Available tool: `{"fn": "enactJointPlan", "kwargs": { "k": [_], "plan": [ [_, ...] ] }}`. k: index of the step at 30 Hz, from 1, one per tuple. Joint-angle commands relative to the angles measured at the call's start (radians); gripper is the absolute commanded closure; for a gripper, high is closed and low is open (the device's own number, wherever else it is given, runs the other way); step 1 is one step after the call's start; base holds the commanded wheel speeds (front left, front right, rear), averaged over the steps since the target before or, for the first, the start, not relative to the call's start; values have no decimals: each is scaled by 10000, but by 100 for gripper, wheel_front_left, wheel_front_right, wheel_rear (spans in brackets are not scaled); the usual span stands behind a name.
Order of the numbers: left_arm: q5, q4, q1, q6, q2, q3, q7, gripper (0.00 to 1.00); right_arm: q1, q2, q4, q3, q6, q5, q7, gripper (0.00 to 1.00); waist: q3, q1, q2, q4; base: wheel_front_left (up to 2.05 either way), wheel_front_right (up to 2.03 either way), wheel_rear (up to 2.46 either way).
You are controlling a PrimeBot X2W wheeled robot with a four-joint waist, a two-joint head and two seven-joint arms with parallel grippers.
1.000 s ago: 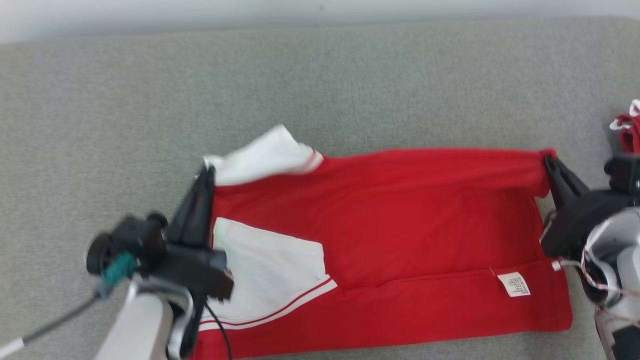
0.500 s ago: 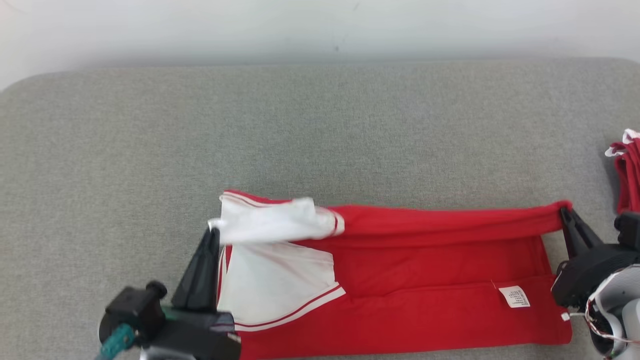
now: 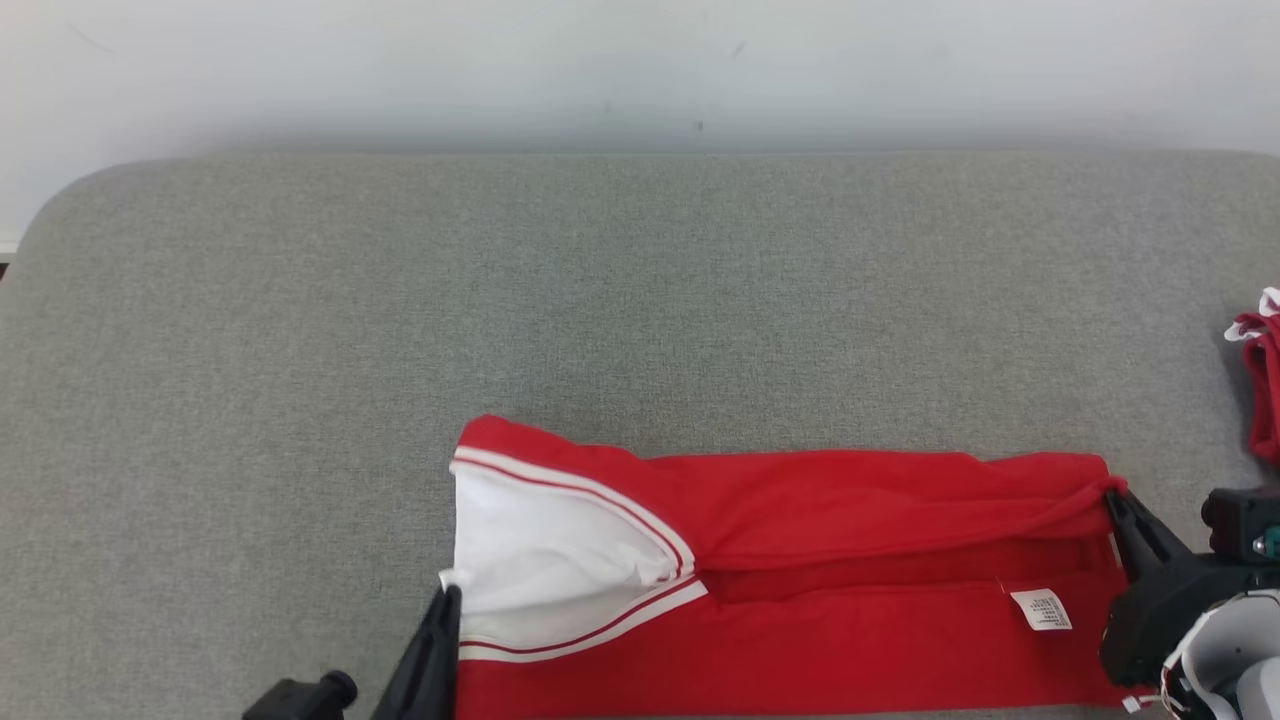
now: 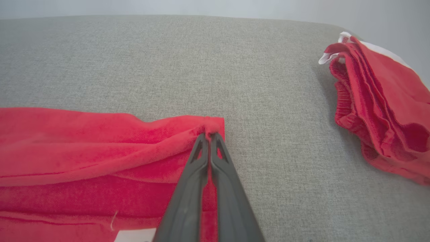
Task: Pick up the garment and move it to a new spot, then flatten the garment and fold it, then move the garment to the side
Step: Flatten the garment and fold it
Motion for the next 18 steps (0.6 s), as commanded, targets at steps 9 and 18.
{"fn": "enactJointPlan", "kwargs": {
  "k": [9, 18],
  "plan": [
    [-92, 337, 452, 51, 33, -185, 227, 100, 628, -110, -127, -16, -27, -131, 323, 0, -232, 1, 1, 50, 0, 0, 0],
    [281, 814, 519, 229, 183, -379, 147, 0, 969, 354, -320, -666, -27, -279, 161, 0, -481, 1, 1, -15, 0, 0, 0]
  ]
}}
